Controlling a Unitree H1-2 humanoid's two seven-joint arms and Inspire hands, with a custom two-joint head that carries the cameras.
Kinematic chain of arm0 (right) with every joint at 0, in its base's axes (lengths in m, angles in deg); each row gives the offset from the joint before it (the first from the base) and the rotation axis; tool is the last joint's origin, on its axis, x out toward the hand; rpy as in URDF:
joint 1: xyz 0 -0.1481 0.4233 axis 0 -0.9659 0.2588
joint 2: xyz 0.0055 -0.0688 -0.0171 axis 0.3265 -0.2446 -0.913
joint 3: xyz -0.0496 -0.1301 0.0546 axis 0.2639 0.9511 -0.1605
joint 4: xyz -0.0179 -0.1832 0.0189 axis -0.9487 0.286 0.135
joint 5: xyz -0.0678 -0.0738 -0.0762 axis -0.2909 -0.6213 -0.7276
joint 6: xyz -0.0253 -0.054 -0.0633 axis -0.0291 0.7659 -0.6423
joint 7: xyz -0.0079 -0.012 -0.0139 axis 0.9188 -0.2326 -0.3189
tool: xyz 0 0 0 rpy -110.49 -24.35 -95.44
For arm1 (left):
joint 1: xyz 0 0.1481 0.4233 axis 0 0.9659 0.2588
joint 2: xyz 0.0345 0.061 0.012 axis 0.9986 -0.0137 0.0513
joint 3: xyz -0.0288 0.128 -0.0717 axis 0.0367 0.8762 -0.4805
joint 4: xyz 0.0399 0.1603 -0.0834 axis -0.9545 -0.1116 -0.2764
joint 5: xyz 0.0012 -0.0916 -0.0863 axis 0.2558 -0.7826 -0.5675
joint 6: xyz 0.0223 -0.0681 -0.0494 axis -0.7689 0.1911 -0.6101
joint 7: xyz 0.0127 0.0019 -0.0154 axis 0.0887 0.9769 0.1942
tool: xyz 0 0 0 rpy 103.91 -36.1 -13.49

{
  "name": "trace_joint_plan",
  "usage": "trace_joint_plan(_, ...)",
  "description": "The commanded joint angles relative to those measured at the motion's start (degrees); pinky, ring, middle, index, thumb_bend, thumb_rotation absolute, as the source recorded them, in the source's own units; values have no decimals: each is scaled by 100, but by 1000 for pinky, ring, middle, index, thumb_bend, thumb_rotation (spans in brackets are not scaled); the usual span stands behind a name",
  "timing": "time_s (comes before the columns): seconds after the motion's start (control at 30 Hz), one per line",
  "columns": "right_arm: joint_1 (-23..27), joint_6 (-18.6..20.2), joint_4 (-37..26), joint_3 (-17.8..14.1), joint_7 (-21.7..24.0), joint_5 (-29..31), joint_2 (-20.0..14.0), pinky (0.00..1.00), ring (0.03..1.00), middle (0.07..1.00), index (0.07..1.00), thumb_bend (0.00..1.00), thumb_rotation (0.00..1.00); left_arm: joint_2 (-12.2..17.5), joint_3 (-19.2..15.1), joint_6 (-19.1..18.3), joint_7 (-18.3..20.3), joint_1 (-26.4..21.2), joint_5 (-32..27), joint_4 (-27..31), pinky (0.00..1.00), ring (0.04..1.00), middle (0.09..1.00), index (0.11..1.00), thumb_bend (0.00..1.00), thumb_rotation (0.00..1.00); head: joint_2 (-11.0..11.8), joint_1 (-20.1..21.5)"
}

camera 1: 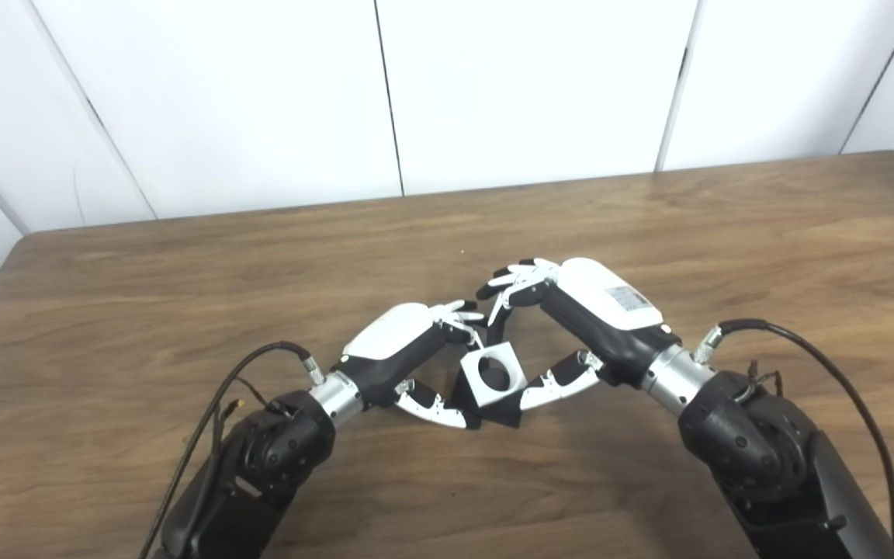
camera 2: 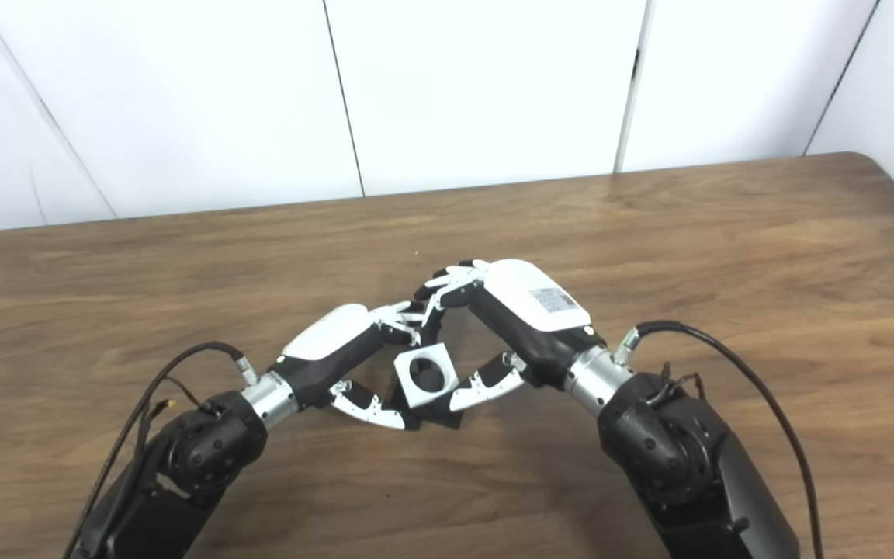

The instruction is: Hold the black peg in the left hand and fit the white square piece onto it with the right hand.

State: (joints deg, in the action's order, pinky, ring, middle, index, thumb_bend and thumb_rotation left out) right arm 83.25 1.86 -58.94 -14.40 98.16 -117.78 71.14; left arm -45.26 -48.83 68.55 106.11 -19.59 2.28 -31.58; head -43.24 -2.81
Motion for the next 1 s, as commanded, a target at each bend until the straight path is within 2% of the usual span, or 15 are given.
trace_joint_plan(0.0,110,-156,-100,2,8,5,-99,926,876,786,482,519,137,-8,138,-92,98,41,253,7,948,970,881,491,517,86,-1,-3)
trace_joint_plan(0.57,70,-211,-71,54,3,-56,-265,942,874,782,482,519,136,4,138,-106,102,42,273,22,946,970,883,491,517,88,-48,27)
trace_joint_plan(0.97,98,-116,73,24,-87,-37,-137,929,873,786,482,519,136,-23,151,-107,109,31,259,-15,951,971,882,491,517,86,-44,29)
